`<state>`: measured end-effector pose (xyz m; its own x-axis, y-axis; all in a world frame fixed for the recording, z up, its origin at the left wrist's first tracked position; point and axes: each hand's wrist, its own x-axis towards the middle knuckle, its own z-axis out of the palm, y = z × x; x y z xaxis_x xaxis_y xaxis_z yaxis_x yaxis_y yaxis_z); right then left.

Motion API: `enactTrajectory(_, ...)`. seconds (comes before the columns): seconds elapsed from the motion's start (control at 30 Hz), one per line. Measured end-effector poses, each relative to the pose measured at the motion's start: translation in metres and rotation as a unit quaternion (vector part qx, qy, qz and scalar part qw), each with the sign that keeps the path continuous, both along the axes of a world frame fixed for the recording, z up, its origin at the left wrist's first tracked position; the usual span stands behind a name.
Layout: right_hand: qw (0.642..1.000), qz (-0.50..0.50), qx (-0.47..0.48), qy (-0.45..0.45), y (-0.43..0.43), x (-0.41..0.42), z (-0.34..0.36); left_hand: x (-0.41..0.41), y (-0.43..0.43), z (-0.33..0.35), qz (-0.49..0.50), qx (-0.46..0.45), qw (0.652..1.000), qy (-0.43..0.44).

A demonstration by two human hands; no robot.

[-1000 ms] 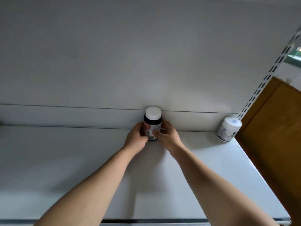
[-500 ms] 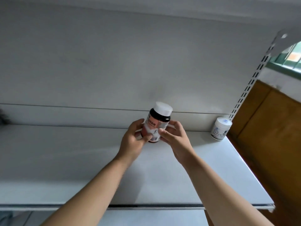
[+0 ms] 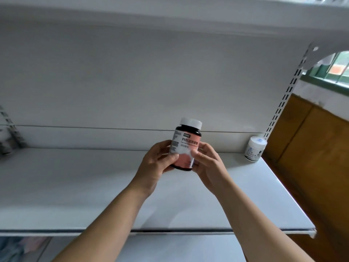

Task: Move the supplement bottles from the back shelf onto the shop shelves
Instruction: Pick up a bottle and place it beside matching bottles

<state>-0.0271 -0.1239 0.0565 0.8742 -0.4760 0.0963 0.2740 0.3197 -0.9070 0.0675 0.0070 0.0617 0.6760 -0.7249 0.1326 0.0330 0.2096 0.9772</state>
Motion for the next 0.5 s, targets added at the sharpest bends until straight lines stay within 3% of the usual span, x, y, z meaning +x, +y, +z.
enactTrajectory(0.5, 0.997, 0.071, -0.009, -0.037, 0.014, -0.010, 0.004, -0.013, 0.005, -0.005, 0.000, -0.023, 1.000, 0.014)
